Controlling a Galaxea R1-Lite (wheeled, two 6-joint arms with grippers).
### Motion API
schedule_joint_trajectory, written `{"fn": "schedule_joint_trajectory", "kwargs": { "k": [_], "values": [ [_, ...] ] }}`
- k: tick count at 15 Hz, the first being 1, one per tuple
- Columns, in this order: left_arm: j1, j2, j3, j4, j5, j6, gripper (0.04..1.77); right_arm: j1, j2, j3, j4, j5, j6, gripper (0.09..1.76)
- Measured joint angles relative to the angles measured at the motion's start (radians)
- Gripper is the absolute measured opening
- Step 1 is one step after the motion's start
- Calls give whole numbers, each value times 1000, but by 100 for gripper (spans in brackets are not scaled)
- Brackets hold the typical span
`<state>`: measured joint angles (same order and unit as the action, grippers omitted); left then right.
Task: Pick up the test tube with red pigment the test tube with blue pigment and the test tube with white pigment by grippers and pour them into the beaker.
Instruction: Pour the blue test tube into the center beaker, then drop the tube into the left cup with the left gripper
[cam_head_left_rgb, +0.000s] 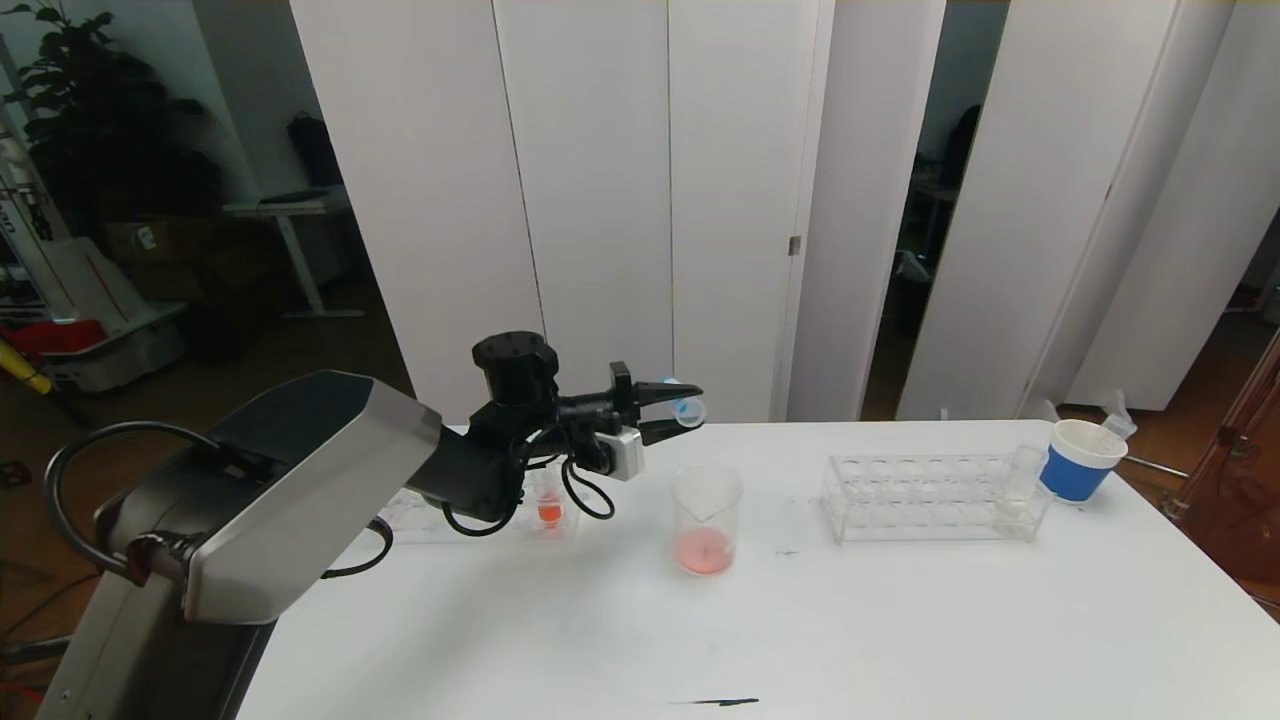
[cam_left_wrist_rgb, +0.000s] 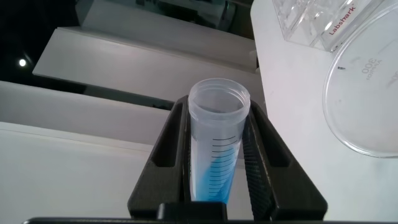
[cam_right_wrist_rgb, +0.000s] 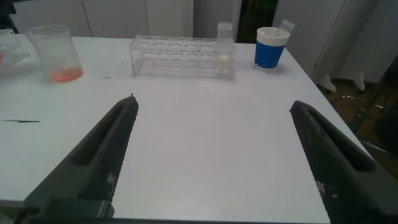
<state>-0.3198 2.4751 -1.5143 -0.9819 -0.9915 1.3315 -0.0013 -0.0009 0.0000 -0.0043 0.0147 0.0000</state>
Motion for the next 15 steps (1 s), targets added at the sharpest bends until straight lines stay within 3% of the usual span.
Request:
{"fn": "schedule_joint_trajectory", "kwargs": {
  "k": [9, 15],
  "values": [
    [4, 6, 76, -136, 0, 55, 57, 0, 0, 0, 0, 0, 0, 175],
    [2, 9, 103, -150, 0, 122, 57, 0, 0, 0, 0, 0, 0, 175]
  ]
}}
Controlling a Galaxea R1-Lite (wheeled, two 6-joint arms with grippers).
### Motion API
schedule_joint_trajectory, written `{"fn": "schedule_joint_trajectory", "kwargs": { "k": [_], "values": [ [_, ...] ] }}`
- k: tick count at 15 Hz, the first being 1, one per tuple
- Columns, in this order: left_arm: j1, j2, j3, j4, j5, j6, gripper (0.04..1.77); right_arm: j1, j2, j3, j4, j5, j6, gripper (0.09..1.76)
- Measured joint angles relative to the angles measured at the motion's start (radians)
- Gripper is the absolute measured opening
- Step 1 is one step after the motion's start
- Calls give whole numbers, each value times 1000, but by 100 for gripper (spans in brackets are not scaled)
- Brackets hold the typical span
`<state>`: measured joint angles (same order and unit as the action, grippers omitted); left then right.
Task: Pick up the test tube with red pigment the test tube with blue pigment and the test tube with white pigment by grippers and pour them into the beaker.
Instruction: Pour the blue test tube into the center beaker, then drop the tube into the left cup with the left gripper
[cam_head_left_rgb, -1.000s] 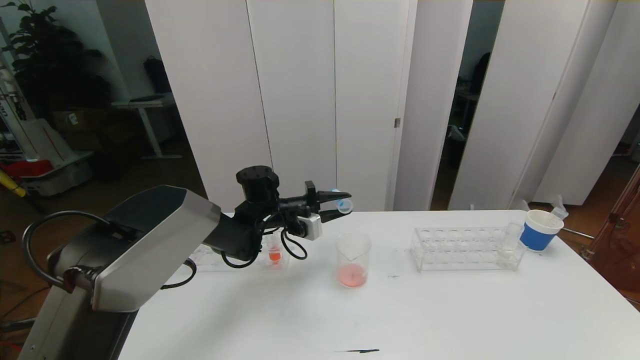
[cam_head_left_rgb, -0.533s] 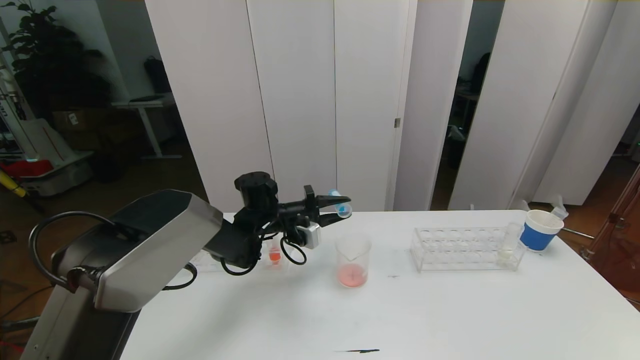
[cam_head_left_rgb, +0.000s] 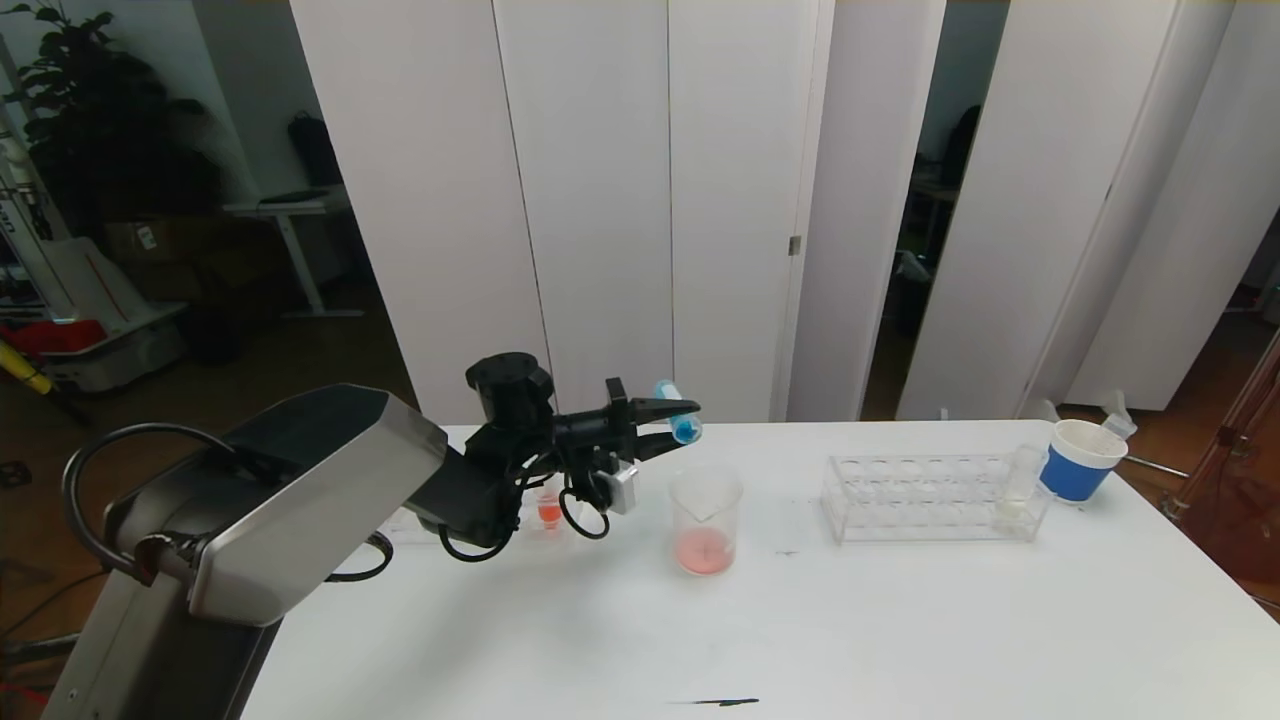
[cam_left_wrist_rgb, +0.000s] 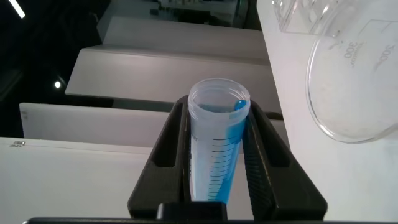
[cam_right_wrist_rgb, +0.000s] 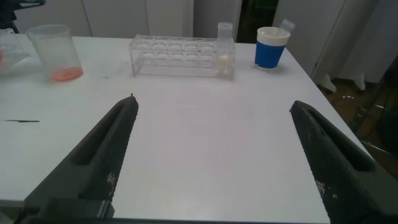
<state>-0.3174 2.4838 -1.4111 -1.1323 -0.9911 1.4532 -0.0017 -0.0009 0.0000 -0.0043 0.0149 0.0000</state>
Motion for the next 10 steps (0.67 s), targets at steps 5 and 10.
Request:
{"fn": "schedule_joint_trajectory", "kwargs": {
  "k": [5, 10],
  "values": [
    [0, 3, 3, 0, 6, 27, 57, 0, 0, 0, 0, 0, 0, 175],
    [0, 5, 3, -1, 9, 51, 57, 0, 0, 0, 0, 0, 0, 175]
  ]
}}
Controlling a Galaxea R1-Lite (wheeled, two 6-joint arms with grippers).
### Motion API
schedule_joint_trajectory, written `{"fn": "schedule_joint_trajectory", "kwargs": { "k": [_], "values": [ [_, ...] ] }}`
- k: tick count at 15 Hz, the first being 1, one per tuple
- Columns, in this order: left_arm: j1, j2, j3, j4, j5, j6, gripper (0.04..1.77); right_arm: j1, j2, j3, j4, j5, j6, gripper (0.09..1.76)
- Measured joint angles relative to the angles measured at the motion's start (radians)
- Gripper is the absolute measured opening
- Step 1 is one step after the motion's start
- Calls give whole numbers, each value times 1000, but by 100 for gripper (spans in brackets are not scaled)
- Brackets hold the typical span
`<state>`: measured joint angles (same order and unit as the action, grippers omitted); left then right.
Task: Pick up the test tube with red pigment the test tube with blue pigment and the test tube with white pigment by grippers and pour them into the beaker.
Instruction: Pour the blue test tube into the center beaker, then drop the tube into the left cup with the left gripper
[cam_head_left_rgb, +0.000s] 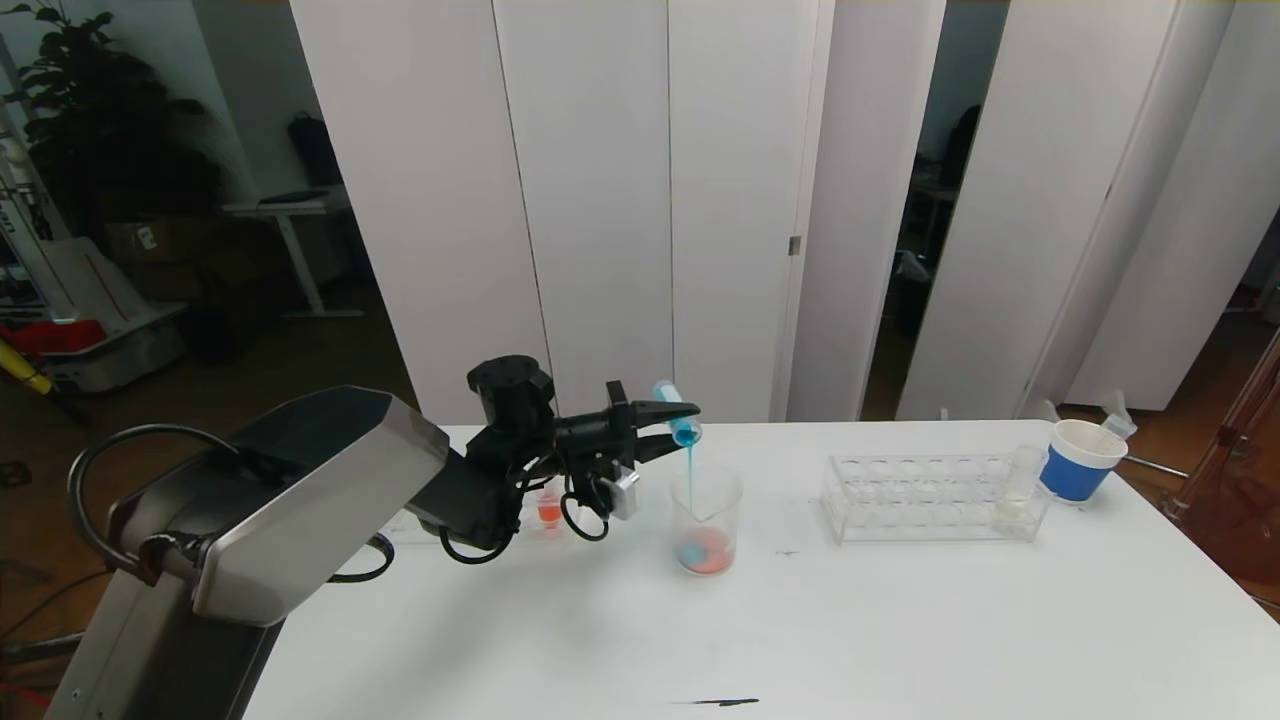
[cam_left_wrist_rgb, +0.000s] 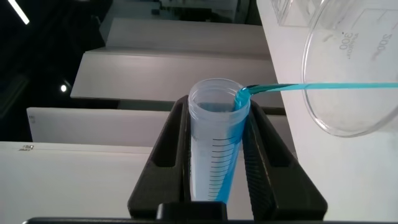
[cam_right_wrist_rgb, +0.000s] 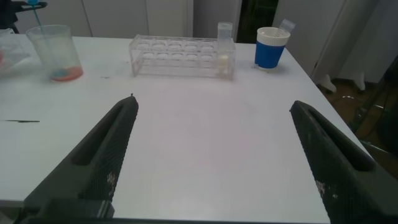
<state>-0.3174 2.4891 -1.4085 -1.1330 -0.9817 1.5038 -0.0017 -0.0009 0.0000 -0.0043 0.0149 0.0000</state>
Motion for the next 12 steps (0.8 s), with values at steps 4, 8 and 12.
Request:
{"fn": "schedule_joint_trajectory", "kwargs": {
  "k": [4, 8, 12],
  "values": [
    [8, -6, -2, 0, 1, 27, 57, 0, 0, 0, 0, 0, 0, 175],
    [12, -15, -4, 1, 2, 53, 57, 0, 0, 0, 0, 0, 0, 175],
    [12, -22, -5, 5, 2, 82, 57, 0, 0, 0, 0, -1, 0, 175]
  ]
}}
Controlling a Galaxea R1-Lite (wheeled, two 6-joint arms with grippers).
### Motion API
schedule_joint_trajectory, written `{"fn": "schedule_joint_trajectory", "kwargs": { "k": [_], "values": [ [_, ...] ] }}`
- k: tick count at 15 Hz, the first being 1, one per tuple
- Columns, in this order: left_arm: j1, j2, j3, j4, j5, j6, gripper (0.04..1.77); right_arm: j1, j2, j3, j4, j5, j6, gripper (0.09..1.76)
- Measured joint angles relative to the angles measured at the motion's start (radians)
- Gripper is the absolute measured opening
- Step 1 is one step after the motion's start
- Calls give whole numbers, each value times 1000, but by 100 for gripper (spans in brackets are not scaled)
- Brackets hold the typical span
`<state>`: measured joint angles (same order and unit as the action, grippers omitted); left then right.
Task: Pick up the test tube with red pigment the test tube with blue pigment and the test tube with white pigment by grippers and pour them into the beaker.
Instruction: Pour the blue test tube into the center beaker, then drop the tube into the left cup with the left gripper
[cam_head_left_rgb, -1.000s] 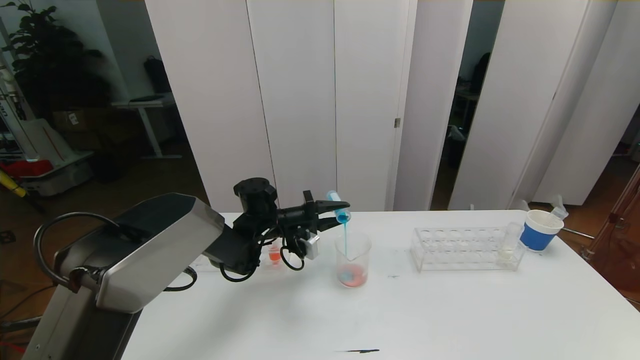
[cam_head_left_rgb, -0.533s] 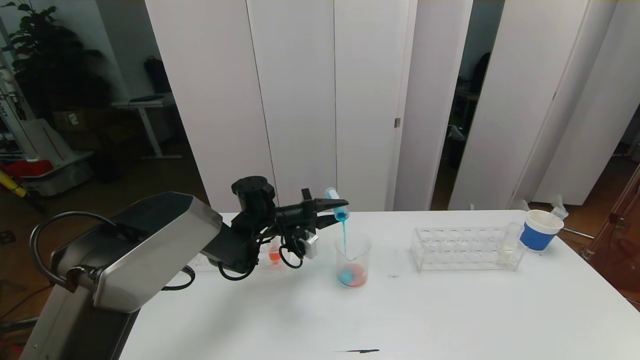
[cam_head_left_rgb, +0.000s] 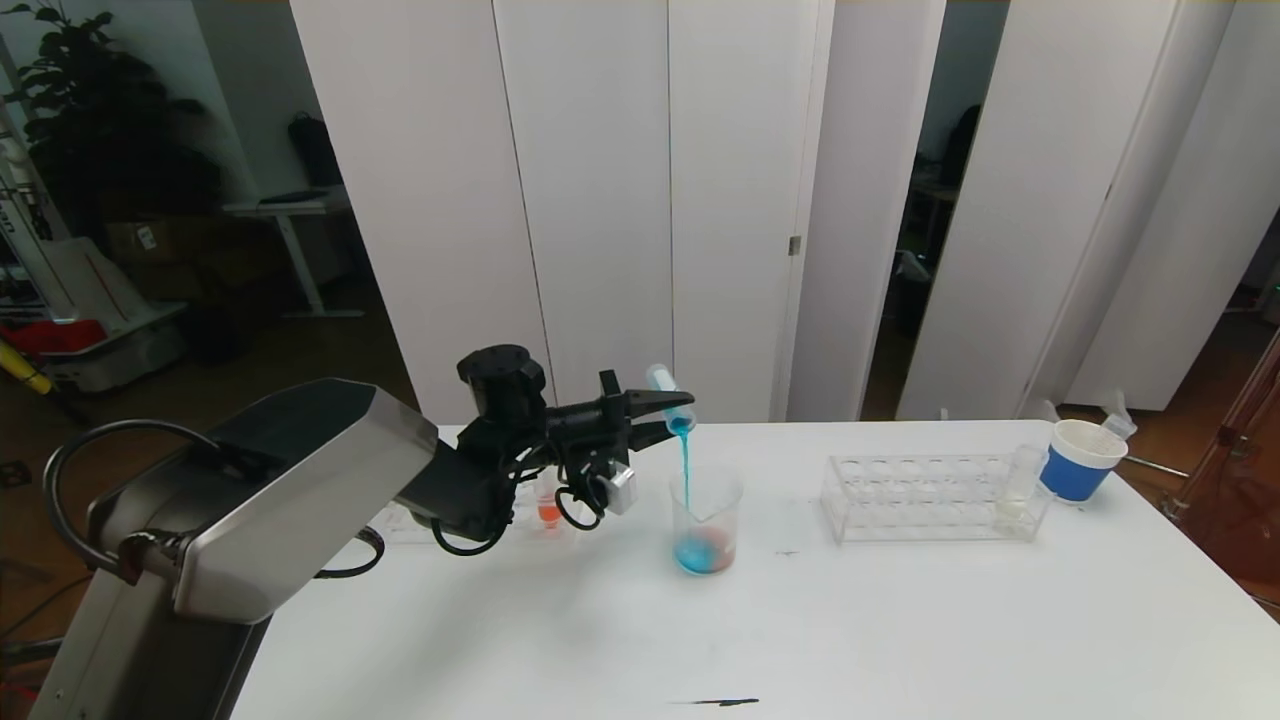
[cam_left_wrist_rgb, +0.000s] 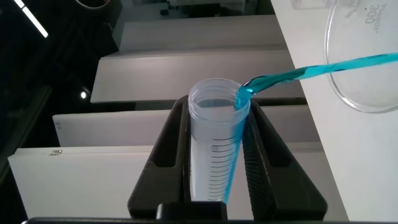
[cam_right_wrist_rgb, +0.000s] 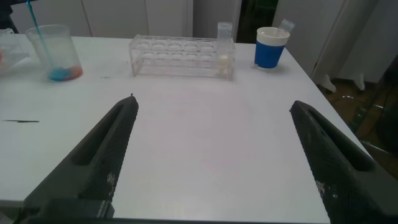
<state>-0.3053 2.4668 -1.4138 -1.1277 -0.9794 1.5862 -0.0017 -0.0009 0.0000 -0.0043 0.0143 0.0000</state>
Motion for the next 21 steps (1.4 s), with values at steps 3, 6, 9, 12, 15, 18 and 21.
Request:
{"fn": "schedule_joint_trajectory", "kwargs": {
  "k": [3, 6, 9, 12, 15, 18, 21],
  "values": [
    [0, -5, 1, 3, 0, 20, 57, 0, 0, 0, 0, 0, 0, 175],
    [-1, -14, 1, 6, 3, 44, 57, 0, 0, 0, 0, 0, 0, 175],
    [-2, -21, -1, 7, 4, 61, 57, 0, 0, 0, 0, 0, 0, 175],
    [-2, -24, -9, 8, 5, 76, 57, 1, 0, 0, 0, 0, 0, 175],
    [-1, -25, -14, 7, 5, 82, 57, 2, 0, 0, 0, 0, 0, 175],
    [-1, -28, -16, 7, 5, 84, 57, 2, 0, 0, 0, 0, 0, 175],
    [-1, -31, -16, 7, 5, 87, 57, 2, 0, 0, 0, 0, 0, 175]
  ]
}}
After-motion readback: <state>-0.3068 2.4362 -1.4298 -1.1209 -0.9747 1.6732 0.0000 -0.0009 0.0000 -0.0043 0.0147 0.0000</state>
